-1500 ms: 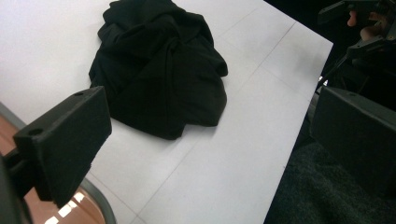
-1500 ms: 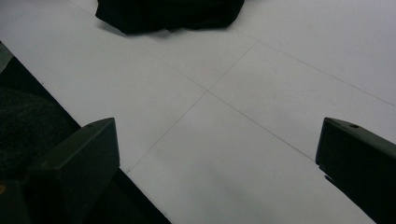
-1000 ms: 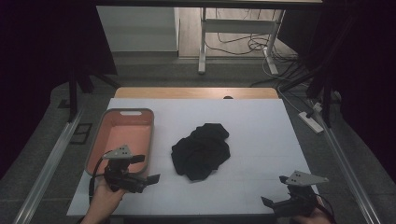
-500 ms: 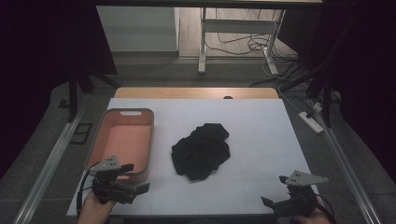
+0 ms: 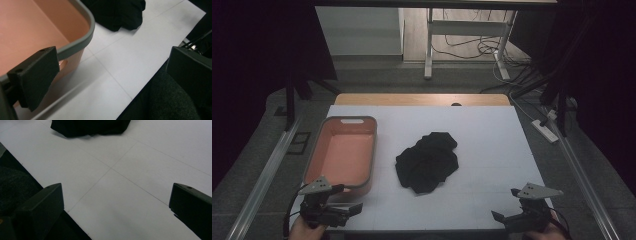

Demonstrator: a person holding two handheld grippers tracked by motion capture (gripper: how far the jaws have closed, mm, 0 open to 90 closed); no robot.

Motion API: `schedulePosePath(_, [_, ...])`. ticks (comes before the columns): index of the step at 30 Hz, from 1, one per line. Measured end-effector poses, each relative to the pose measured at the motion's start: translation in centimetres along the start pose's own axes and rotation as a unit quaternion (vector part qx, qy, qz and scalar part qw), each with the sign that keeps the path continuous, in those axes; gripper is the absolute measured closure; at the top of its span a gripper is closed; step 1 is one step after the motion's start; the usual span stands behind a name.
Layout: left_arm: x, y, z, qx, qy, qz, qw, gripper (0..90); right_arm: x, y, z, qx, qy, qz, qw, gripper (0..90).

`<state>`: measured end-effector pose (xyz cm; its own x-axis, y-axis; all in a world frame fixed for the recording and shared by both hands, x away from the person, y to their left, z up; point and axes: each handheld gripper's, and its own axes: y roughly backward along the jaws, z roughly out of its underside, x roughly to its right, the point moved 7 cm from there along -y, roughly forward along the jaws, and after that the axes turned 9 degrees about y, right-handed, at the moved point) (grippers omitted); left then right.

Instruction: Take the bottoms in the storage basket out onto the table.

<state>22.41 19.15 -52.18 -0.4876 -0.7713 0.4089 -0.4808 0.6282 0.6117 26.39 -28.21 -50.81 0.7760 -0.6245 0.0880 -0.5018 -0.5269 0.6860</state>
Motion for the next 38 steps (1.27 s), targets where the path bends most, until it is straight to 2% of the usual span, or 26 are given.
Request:
schedulePosePath(12, [-0.7, 0.6, 1.3, -0.011, -0.004, -0.036, 0.9993, 0.0, 0.0, 0.0, 0.0, 0.0, 0.0, 0.0, 1.0, 0.1])
schedulePosePath(16, [-0.9, 0.8, 1.4, -0.01, -0.004, -0.042, 0.9991, 0.0, 0.0, 0.0, 0.0, -0.001, 0.0, 0.001, 1.0, 0.1])
schedulePosePath(24, [-1.3, 1.2, 1.8, -0.017, 0.005, -0.048, 0.9987, 0.0, 0.0, 0.0, 0.0, 0.0, 0.0, 0.0, 1.0, 0.1])
schedulePosePath(32, [-1.5, 1.5, 2.4, -0.032, 0.004, -0.055, 0.998, 0.0, -0.1, 0.0, 0.0, -0.001, 0.0, 0.001, 1.0, 0.1])
schedulePosePath(38, [-1.5, 1.4, 2.4, -0.04, 0.004, -0.052, 0.9978, 0.0, -0.1, -0.1, 0.0, -0.003, 0.002, 0.001, 1.0, 0.1])
